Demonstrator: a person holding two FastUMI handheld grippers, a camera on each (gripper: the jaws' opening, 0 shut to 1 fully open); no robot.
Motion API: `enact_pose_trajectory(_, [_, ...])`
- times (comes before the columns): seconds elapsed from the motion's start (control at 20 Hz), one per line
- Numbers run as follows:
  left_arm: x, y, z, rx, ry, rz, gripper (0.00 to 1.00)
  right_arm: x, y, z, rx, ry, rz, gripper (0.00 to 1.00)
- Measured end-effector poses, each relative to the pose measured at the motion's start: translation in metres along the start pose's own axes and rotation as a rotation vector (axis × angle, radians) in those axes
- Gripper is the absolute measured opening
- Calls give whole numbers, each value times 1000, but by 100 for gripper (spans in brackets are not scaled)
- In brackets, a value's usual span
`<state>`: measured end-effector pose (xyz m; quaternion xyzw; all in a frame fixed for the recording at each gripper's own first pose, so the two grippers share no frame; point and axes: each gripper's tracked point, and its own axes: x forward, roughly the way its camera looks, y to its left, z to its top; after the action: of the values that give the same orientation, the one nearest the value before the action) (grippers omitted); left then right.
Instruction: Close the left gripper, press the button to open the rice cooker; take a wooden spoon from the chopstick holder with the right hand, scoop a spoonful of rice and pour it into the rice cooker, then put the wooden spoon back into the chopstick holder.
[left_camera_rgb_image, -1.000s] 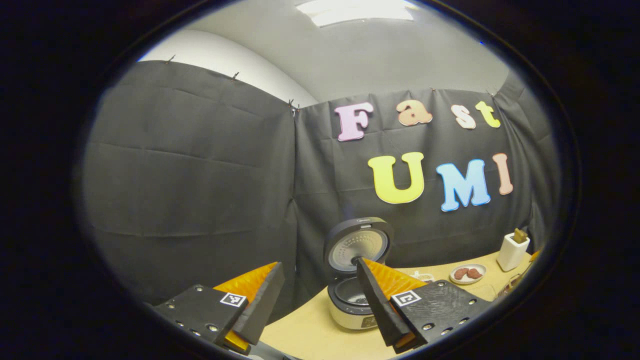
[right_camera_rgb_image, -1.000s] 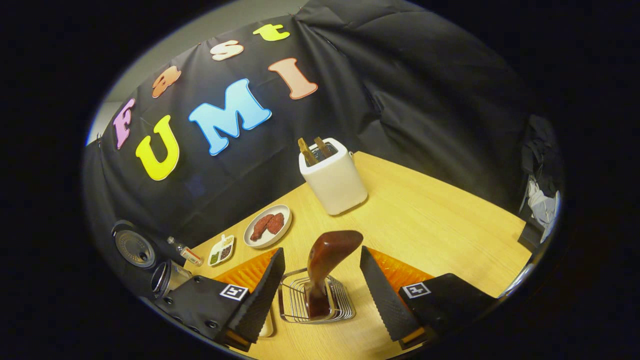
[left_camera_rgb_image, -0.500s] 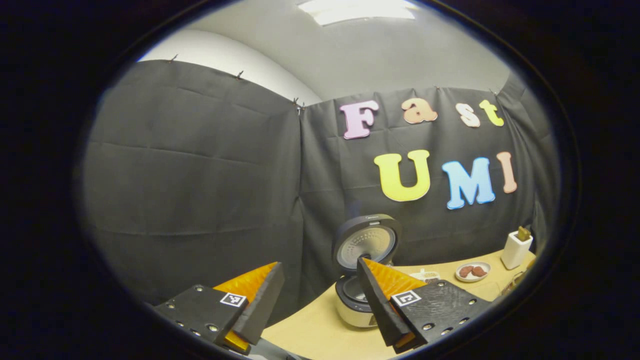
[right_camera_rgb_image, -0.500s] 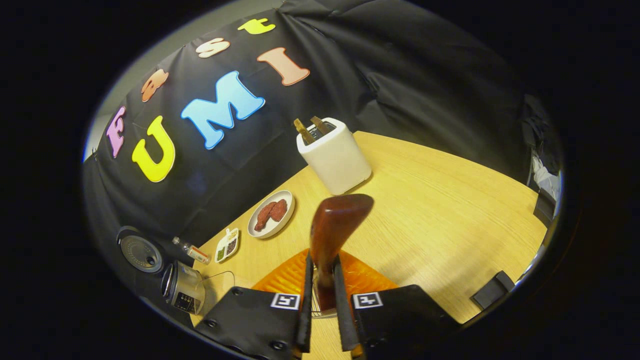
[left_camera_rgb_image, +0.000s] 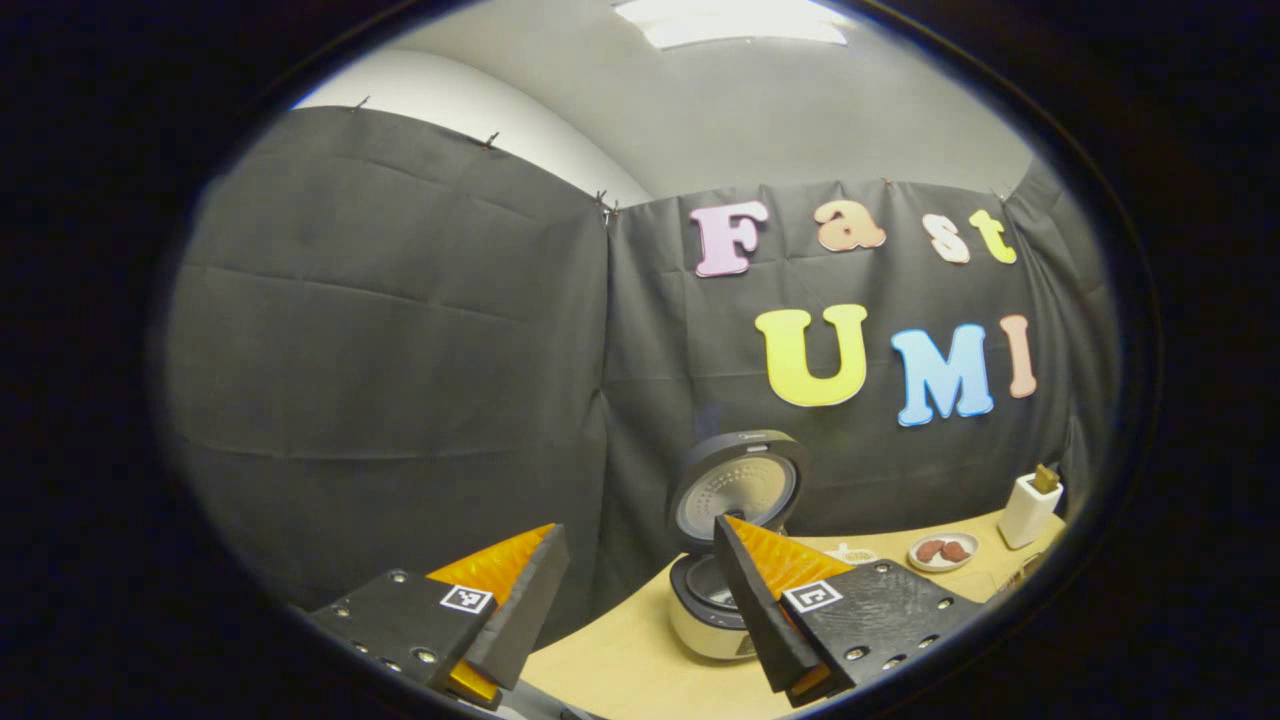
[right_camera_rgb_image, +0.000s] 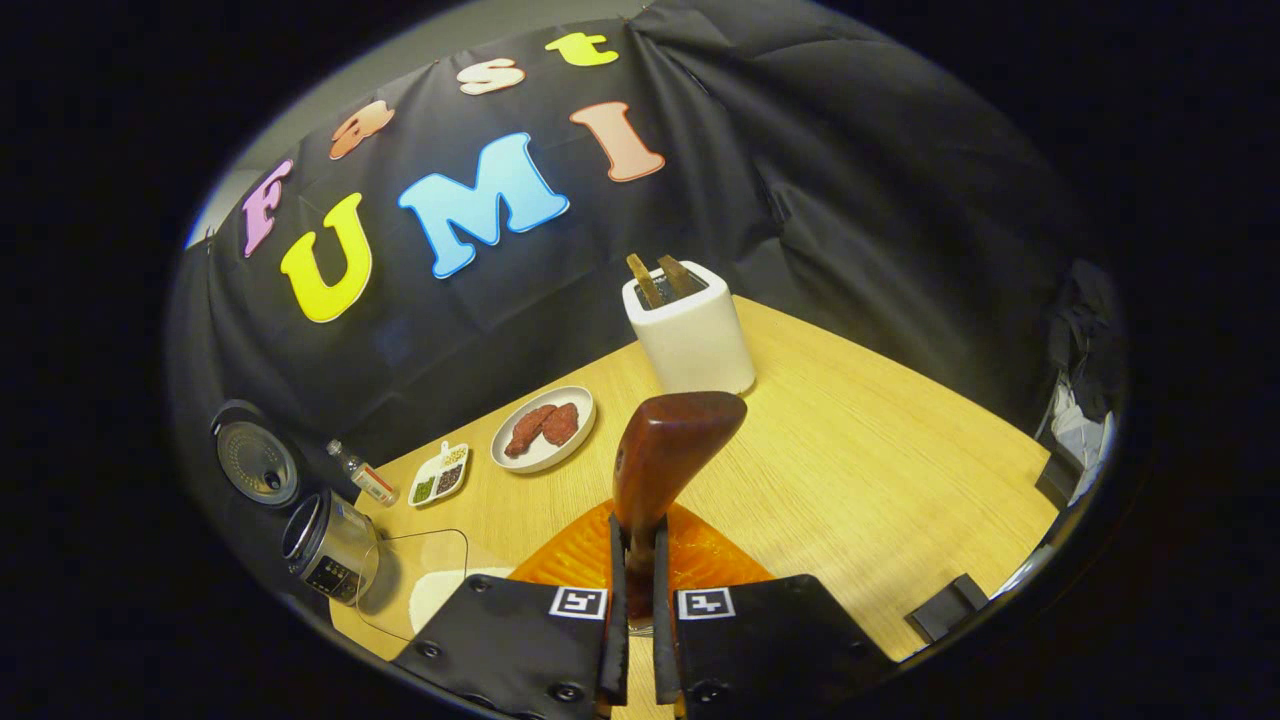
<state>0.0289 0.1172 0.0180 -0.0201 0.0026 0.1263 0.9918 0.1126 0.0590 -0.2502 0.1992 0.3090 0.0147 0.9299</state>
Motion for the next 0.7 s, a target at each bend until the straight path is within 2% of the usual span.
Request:
enact_pose_trajectory(0.25, [12, -7, -6, -4, 7, -29, 89, -20, 16, 34, -118, -83, -13, 11])
enact_pose_trajectory(0.5, [26, -9, -9, -12, 6, -47, 89, -36, 65, 57, -173, -141, 55, 12])
enact_pose_trajectory(0.7, [35, -5, -12, -30, 4, -54, 89, -44, 111, 55, -202, -141, 128, 12])
